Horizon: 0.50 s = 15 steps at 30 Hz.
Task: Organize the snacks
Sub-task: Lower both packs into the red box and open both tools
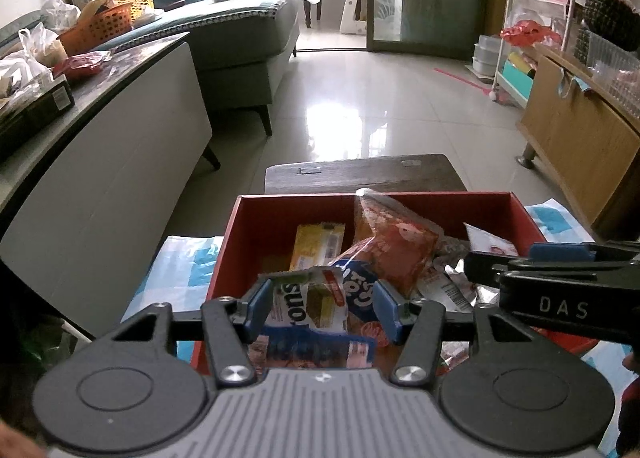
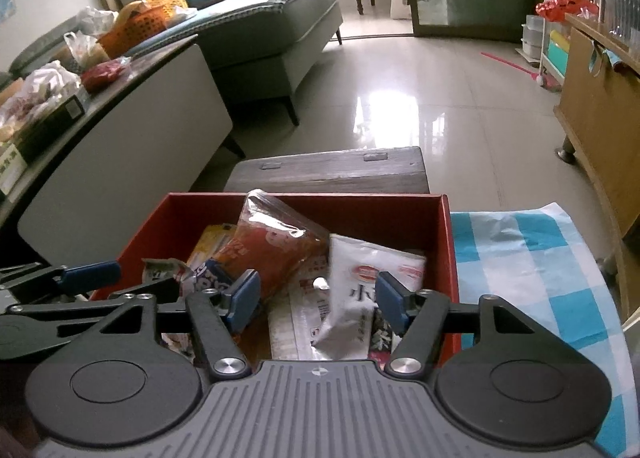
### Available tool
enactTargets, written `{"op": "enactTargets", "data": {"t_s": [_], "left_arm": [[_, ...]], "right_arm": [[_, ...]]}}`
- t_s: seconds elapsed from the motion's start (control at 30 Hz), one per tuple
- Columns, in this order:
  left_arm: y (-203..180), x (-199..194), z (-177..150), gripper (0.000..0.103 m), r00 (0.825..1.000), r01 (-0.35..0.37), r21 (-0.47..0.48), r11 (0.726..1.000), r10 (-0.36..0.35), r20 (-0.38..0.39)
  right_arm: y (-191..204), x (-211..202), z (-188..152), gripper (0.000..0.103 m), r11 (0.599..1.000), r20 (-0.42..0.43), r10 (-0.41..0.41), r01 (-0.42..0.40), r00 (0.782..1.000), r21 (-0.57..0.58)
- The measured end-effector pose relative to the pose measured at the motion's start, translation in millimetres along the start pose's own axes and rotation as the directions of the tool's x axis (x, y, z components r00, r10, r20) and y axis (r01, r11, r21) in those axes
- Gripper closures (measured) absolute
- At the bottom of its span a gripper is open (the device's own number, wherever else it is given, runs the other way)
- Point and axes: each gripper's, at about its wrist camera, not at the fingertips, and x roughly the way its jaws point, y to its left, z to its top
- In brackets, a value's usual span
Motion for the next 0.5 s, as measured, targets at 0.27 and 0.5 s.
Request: {"op": "enactTargets", "data": {"t_s": [0.27,0.5], "left_arm": [[2,-5,-1,0.049,1.000,-0.001,-0.004,1.000,0.001,0.005],[3,-15,-4,0.044,1.000,-0.001,-0.007,1.000,0.001,0.013]], "right_arm": [[4,-7,1,0.028,1.000,0.014,-0.010,0.010,1.000,-0.007],[5,-18,-1,0.022,1.000,0.014,-0.022,0.022,1.000,-0.019]]}}
